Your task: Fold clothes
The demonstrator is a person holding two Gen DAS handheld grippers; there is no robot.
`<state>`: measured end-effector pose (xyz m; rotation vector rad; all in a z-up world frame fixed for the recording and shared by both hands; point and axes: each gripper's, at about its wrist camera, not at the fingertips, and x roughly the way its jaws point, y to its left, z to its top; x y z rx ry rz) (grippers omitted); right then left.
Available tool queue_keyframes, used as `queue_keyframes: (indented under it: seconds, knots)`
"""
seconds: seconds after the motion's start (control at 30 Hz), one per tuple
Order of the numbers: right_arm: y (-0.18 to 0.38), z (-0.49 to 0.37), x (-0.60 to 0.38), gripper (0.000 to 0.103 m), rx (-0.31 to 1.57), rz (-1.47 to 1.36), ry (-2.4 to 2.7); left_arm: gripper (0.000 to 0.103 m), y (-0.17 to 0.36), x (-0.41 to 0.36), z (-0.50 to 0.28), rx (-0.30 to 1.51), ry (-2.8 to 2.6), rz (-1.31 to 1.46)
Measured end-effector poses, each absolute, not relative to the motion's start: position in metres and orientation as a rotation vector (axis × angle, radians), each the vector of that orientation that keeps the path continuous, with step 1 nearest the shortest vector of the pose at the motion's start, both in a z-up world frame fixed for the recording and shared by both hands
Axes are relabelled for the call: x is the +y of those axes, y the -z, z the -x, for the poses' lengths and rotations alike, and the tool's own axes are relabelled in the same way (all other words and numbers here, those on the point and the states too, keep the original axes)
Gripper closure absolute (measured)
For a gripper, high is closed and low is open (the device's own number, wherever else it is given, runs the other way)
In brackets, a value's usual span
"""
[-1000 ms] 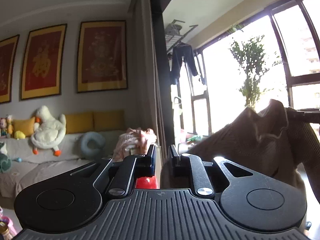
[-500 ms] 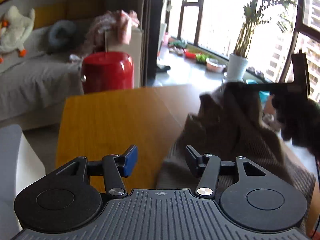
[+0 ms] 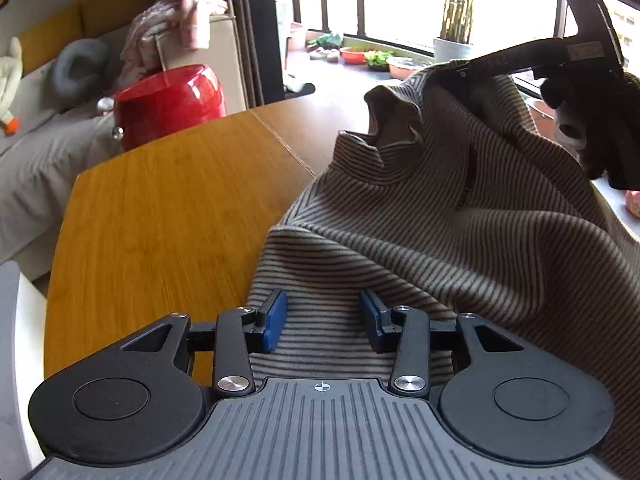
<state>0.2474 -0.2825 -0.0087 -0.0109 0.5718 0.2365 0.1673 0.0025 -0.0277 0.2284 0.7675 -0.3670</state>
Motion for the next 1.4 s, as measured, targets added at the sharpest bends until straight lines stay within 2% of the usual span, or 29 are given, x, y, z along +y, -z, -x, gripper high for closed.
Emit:
queue_keyframes:
  seconds: [0.13,0.2,0.33,0.53,0.67,0.8,1.1,1.27,1.4]
  knots:
    - [0.017,-0.259,-0.277,0.09,0.582,0.009,-0.239,0.057,0.032,0.017,-0.212,0.762,0.259,-0.186]
    - [0.023,-0.266,-0.272,0.089,0.591,0.001,-0.242,0.052,0.035,0.032,-0.238,0.766,0.181,-0.123]
    - [0.033,-0.284,-0.259,0.087,0.614,-0.025,-0.259,0.05,0.035,0.063,-0.287,0.775,0.059,-0.01]
    - [0.045,-0.315,-0.233,0.083,0.658,-0.084,-0.283,0.057,0.033,0.08,-0.337,0.768,-0.035,0.05]
    - [0.044,-0.316,-0.248,0.083,0.664,-0.103,-0.225,0.056,0.021,0.094,-0.321,0.78,0.02,0.142]
    - [0.035,-0.29,-0.278,0.069,0.62,-0.098,-0.215,0.05,0.004,0.1,-0.277,0.761,0.087,0.141]
    - [0.009,-0.192,-0.294,0.067,0.55,-0.048,-0.327,0.049,-0.004,0.069,-0.182,0.788,0.357,0.205]
    - [0.03,-0.163,-0.271,0.064,0.65,-0.041,-0.409,0.05,0.024,0.037,-0.182,0.868,0.422,0.21]
    - [0.047,-0.153,-0.259,0.061,0.674,-0.042,-0.407,0.052,0.028,0.034,-0.192,0.842,0.387,0.167]
